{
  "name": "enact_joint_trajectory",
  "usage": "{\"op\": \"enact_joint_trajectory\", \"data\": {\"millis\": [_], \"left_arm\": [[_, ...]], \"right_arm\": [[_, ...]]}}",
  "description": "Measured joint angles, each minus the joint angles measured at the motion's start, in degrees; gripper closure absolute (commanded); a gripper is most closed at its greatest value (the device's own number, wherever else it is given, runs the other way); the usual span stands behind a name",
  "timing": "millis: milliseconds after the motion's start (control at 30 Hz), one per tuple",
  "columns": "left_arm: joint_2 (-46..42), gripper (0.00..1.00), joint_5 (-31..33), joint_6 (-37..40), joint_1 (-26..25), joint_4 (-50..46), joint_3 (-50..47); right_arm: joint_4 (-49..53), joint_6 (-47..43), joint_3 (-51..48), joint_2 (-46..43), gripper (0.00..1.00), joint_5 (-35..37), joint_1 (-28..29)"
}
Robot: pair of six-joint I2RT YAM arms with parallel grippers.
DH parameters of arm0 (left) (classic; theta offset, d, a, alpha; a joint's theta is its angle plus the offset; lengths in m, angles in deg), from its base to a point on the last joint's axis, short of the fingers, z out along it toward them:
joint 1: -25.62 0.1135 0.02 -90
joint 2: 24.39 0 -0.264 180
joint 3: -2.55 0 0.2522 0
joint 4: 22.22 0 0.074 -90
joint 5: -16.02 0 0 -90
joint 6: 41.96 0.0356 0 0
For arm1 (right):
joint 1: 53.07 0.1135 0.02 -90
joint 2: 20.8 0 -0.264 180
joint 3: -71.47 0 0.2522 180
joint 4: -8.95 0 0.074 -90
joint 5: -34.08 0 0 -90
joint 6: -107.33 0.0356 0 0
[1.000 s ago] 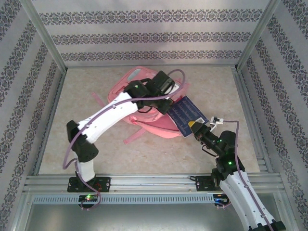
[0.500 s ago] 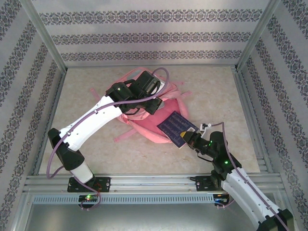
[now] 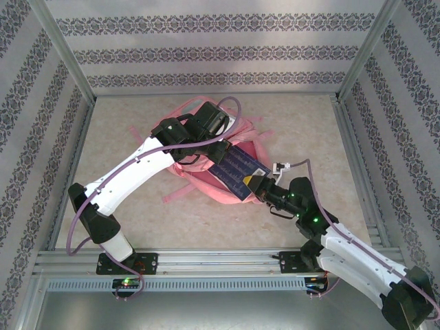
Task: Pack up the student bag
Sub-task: Place the book in the student bag.
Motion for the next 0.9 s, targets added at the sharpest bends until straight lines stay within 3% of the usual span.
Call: {"op": "enact_joint_trajectory", "data": {"millis": [367, 900], "left_arm": [[-0.7, 1.00, -0.3, -0.1, 0.0, 0.0, 0.0], [-0.8, 1.00, -2.7, -1.2, 0.4, 0.2, 0.0]], "right_arm": [[-8.8, 1.9, 4.7, 11.2, 1.00, 2.1, 0.4], [-23.6, 3.1, 11.4, 36.5, 1.00, 10.3, 1.3]]}}
